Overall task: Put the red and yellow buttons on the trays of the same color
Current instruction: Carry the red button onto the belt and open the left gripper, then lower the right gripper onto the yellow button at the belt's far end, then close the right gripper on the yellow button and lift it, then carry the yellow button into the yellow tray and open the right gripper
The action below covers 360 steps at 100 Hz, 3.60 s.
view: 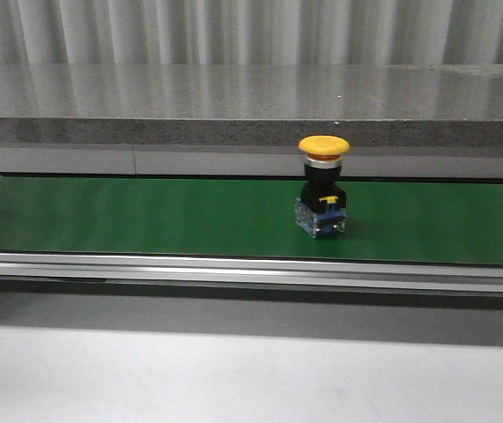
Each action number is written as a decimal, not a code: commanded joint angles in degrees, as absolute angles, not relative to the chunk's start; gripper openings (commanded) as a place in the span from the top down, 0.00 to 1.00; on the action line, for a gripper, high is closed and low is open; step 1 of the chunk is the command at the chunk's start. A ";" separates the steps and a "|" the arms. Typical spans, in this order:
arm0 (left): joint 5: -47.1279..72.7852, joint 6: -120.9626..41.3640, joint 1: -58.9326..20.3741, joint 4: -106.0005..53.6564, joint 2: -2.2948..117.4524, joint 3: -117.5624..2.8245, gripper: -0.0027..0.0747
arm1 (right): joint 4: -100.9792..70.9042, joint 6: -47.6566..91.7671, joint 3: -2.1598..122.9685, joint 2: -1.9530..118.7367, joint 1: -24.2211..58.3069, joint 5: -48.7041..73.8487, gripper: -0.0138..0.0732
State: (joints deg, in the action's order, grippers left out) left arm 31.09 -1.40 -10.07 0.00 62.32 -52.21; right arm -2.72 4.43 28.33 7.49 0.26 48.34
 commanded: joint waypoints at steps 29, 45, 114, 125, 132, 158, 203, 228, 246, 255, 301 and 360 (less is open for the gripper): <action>18.94 -1.60 -20.51 -1.45 49.36 -41.11 0.99 | -2.67 4.94 29.72 8.17 0.31 44.40 0.92; 18.13 -1.60 -21.34 -3.76 44.92 -37.55 0.99 | -2.67 4.88 29.72 8.17 0.31 43.71 0.92; 17.33 -1.60 -21.34 -3.79 39.93 -35.25 0.99 | -7.23 4.88 52.77 50.00 7.22 52.71 0.08; 17.33 -1.60 -21.34 -3.79 39.93 -35.25 0.99 | -8.16 4.88 56.49 57.94 7.22 55.74 0.11; 17.33 -1.60 -21.34 -3.79 39.93 -35.25 0.99 | -8.40 4.88 58.53 62.50 7.22 57.15 0.12; 17.33 -1.60 -21.34 -3.79 39.93 -35.25 0.99 | -8.77 5.70 62.94 75.15 7.22 55.46 0.12; 17.33 -1.60 -21.34 -3.79 39.93 -35.25 0.99 | -8.39 7.60 65.78 85.21 6.08 48.06 0.52; 17.33 -1.60 -21.34 -3.79 39.93 -35.25 0.99 | -8.39 4.14 65.78 81.48 3.05 42.85 0.85; 17.33 -1.60 -21.34 -3.79 39.93 -35.25 0.99 | -7.82 3.47 65.78 75.02 -4.92 42.92 0.85; 17.33 -1.60 -21.34 -3.79 39.93 -35.25 0.99 | -6.78 1.80 65.78 72.76 -10.29 43.28 0.85; 17.33 -1.60 -21.34 -3.79 39.93 -35.25 0.99 | -5.19 -8.67 63.75 70.98 -41.85 40.24 0.85; 17.33 -1.60 -21.34 -3.79 39.93 -35.25 0.99 | -5.62 -11.26 59.04 86.94 -45.88 27.13 0.85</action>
